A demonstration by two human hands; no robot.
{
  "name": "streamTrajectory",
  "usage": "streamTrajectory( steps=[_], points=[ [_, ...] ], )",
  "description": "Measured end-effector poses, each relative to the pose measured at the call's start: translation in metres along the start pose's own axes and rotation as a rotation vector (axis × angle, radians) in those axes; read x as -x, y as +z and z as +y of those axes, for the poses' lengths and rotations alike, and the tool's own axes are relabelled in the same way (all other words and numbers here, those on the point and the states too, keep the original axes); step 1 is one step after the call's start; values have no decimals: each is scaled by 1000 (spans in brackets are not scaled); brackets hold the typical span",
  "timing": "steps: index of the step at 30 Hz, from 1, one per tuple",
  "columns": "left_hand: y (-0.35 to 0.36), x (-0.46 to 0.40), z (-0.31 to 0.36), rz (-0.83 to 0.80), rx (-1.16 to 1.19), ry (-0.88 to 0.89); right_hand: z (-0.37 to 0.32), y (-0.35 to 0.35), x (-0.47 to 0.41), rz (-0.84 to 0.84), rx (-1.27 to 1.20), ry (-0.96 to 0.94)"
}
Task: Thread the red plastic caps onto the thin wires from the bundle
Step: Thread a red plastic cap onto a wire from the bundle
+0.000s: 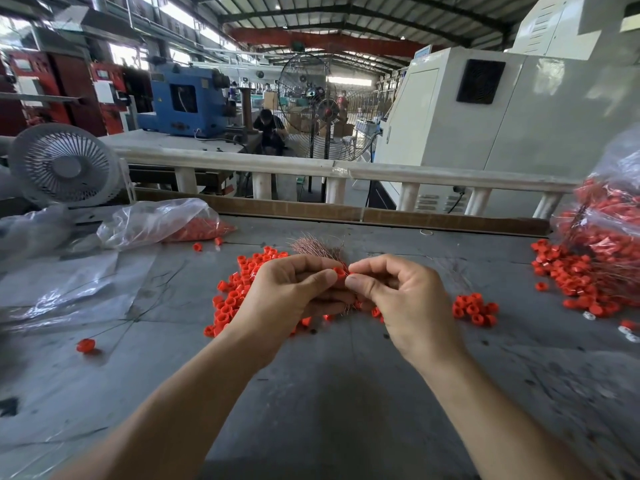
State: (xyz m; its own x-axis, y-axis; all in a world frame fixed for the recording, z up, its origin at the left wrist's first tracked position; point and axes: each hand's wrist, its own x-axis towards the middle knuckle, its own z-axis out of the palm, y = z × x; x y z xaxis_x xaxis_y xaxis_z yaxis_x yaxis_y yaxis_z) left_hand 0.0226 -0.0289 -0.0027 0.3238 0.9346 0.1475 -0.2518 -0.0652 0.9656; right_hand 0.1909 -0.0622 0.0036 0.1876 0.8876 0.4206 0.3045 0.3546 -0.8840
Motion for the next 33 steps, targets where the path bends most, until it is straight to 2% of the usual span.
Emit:
streamTrajectory(
  steps=[12, 16, 21, 27, 33],
  points=[
    [3, 2, 1, 5, -23, 41, 6, 0, -1, 19, 8, 1],
    [3, 3, 2, 13, -44, 55, 7, -1, -1, 19, 53, -47],
    [7, 4, 2, 5, -81, 77, 1, -4, -1, 77, -9, -126],
    [8, 4, 1, 10, -129, 109, -3, -4, 2, 32, 191, -271],
    [7, 4, -1, 5, -200, 164, -3, -6, 1, 3, 245, -328]
  ],
)
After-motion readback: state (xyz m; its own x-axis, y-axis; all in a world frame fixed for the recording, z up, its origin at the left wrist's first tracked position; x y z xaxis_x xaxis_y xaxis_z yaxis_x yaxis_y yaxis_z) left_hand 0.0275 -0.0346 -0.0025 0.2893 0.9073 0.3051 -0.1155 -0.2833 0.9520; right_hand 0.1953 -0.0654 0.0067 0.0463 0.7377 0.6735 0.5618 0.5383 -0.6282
